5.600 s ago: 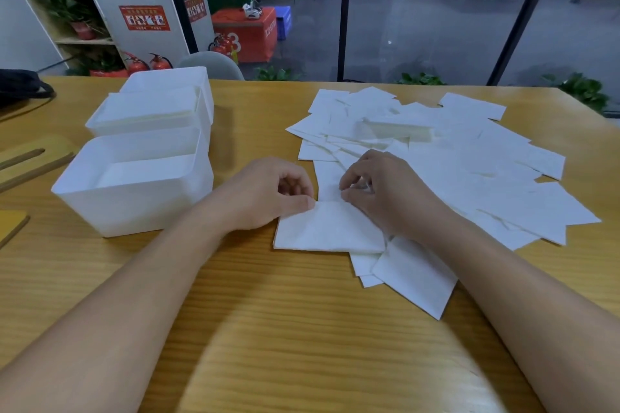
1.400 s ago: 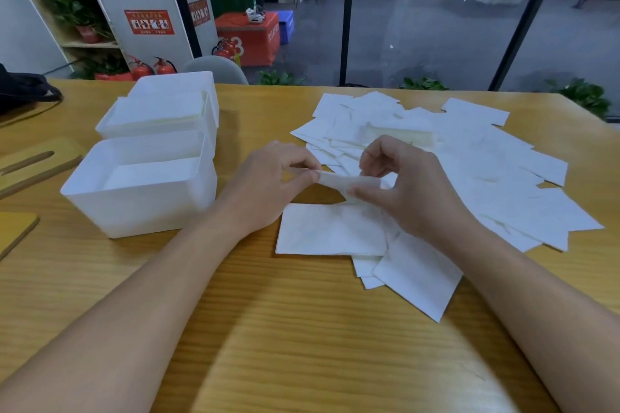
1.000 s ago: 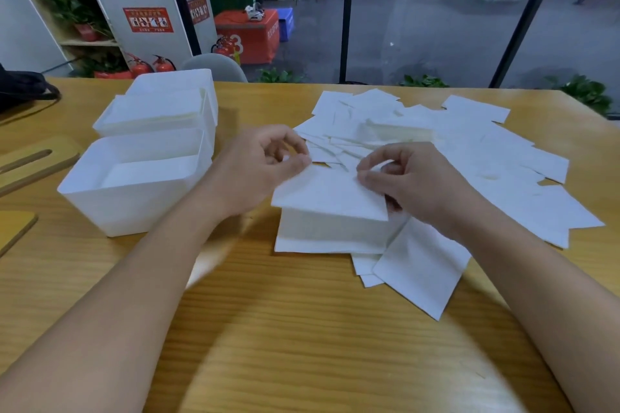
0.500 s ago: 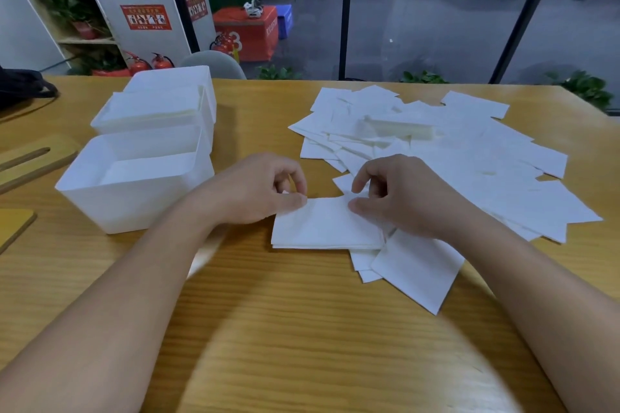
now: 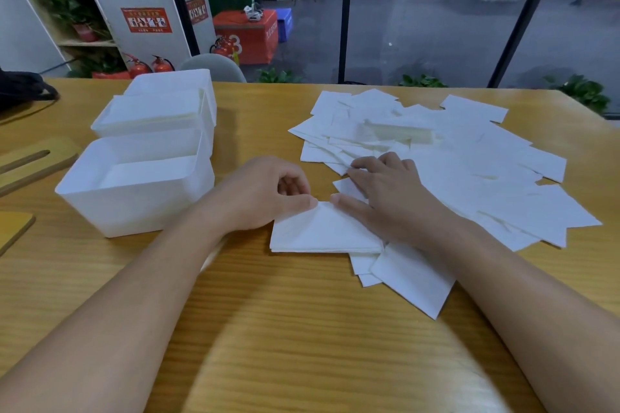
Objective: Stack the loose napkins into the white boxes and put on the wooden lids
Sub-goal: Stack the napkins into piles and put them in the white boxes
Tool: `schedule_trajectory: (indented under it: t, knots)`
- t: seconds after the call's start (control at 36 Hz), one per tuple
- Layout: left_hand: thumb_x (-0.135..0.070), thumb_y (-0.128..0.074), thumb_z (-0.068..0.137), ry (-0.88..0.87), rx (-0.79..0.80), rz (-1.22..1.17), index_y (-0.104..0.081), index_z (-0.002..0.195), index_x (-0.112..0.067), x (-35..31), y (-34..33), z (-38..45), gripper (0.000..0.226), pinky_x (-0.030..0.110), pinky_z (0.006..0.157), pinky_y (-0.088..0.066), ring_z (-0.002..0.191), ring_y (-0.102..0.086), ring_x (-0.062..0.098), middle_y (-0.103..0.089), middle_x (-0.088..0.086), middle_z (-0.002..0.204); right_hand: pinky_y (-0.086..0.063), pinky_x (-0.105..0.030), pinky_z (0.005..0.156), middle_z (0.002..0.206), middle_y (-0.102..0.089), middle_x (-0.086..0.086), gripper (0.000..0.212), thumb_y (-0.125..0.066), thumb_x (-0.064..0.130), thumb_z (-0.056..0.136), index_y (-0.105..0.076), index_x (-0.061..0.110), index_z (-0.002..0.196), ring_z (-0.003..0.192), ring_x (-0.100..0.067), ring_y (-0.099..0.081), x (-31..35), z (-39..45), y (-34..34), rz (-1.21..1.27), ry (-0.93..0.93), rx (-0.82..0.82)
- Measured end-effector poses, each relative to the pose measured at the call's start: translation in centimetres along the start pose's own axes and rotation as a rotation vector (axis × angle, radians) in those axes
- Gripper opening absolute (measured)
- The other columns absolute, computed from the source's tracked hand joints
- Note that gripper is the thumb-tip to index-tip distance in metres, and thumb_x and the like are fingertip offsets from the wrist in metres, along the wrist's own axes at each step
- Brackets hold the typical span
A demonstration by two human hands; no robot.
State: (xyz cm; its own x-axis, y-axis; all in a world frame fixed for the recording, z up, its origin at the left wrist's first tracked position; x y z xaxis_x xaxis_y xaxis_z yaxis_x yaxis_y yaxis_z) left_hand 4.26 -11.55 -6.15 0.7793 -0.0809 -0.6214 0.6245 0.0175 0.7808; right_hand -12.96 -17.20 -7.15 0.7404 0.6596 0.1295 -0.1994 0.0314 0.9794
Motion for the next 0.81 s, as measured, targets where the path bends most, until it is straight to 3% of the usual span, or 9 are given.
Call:
schedule_trajectory:
  t: [0.08,0.19,0.33,0.42,0.56,0.61,0.67,0.72,0.81]
  knots:
    - [-0.048,-0.082,0.094,0.000,-0.019,0.005,-0.080,0.088,-0.034,0.1,0.1,0.1,0.015,0.031,0.075,-0.059,0.082,-0.068,0.007,-0.074,-0.014,0.086,-0.024,-0.038,0.109,0.152,-0.052,0.008,0.089,-0.018,0.086,0.090,-0.067,0.025,0.131,0.132,-0.021,-0.039,-0.1,0.0,0.1,0.016,0.002,-0.002]
    - [-0.042,-0.078,0.098,-0.006,-0.111,0.001,-0.077,0.102,-0.040,0.0,0.6,0.3,0.005,0.025,0.076,-0.056,0.087,-0.067,0.006,-0.073,-0.015,0.091,-0.022,-0.036,0.113,0.147,-0.060,0.011,0.062,-0.051,0.070,0.099,-0.070,0.026,0.139,0.135,-0.018,-0.042,-0.3,-0.3,2.2,0.121,0.021,-0.129]
    - [-0.035,-0.086,0.092,-0.064,-0.249,-0.060,-0.065,0.131,-0.045,-0.8,1.9,0.2,0.045,0.023,0.081,-0.050,0.102,-0.063,0.007,-0.065,-0.017,0.112,-0.042,-0.027,0.103,0.113,-0.072,0.019,0.017,-0.083,0.027,0.093,-0.079,0.029,0.109,0.115,-0.007,-0.058,0.3,-1.9,5.8,0.373,0.132,-0.368]
    - [-0.039,-0.092,0.085,-0.092,-0.325,-0.023,-0.057,0.136,-0.046,-1.7,2.7,-0.2,0.063,0.024,0.086,-0.051,0.111,-0.056,0.005,-0.053,-0.018,0.125,-0.049,-0.014,0.091,0.101,-0.074,0.020,0.020,-0.080,0.007,0.093,-0.078,0.026,0.100,0.102,-0.003,-0.067,0.0,-2.5,6.1,0.559,0.111,-0.388]
    - [-0.035,-0.091,0.086,-0.117,-0.428,-0.042,-0.055,0.141,-0.045,-2.4,4.2,-0.9,0.066,0.022,0.095,-0.049,0.121,-0.052,0.002,-0.050,-0.018,0.136,-0.050,-0.012,0.091,0.103,-0.075,0.017,0.026,-0.080,0.005,0.094,-0.076,0.025,0.110,0.104,-0.004,-0.070,0.1,-2.5,6.1,0.692,0.115,-0.375]
    - [-0.034,-0.085,0.094,-0.126,-0.376,-0.067,-0.067,0.132,-0.041,-2.2,4.1,-0.6,0.042,0.028,0.094,-0.052,0.116,-0.059,0.006,-0.063,-0.023,0.129,-0.052,-0.014,0.093,0.103,-0.075,0.016,0.029,-0.080,0.006,0.094,-0.076,0.026,0.116,0.104,-0.006,-0.071,-0.1,-2.5,6.1,0.715,0.112,-0.377]
    - [-0.033,-0.077,0.101,-0.137,-0.336,-0.123,-0.079,0.107,-0.035,-2.1,3.9,-0.5,0.006,0.035,0.083,-0.054,0.095,-0.065,0.010,-0.075,-0.018,0.103,-0.055,-0.018,0.092,0.102,-0.075,0.015,0.027,-0.081,0.010,0.095,-0.077,0.027,0.116,0.102,-0.007,-0.071,-0.5,-2.4,5.9,0.727,0.088,-0.385]
    - [-0.031,-0.074,0.103,-0.154,-0.348,-0.166,-0.079,0.095,-0.032,-2.0,3.9,-0.6,0.010,0.030,0.073,-0.049,0.081,-0.063,0.011,-0.074,-0.015,0.088,-0.057,-0.023,0.086,0.097,-0.076,0.014,0.019,-0.083,0.018,0.095,-0.079,0.027,0.112,0.095,-0.009,-0.071,-1.4,-2.2,5.7,0.733,0.041,-0.390]
    - [-0.029,-0.072,0.106,-0.183,-0.350,-0.204,-0.079,0.095,-0.031,-2.5,4.1,-0.7,0.013,0.025,0.071,-0.045,0.079,-0.061,0.007,-0.072,-0.014,0.085,-0.060,-0.038,0.078,0.089,-0.076,0.010,0.004,-0.081,0.024,0.097,-0.081,0.028,0.099,0.083,-0.015,-0.070,-2.4,-2.1,6.0,0.772,-0.016,-0.418]
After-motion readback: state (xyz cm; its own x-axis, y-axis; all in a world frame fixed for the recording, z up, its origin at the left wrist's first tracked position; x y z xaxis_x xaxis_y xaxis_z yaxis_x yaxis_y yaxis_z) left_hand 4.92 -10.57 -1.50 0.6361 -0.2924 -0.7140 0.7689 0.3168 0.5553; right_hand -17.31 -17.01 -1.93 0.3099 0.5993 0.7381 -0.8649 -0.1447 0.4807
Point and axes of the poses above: each hand's wrist, its own z-axis towards the middle knuckle, its own y-axis out of the back of the hand, x = y × z, the point moved 10 cm from there along z, towards the middle knuckle
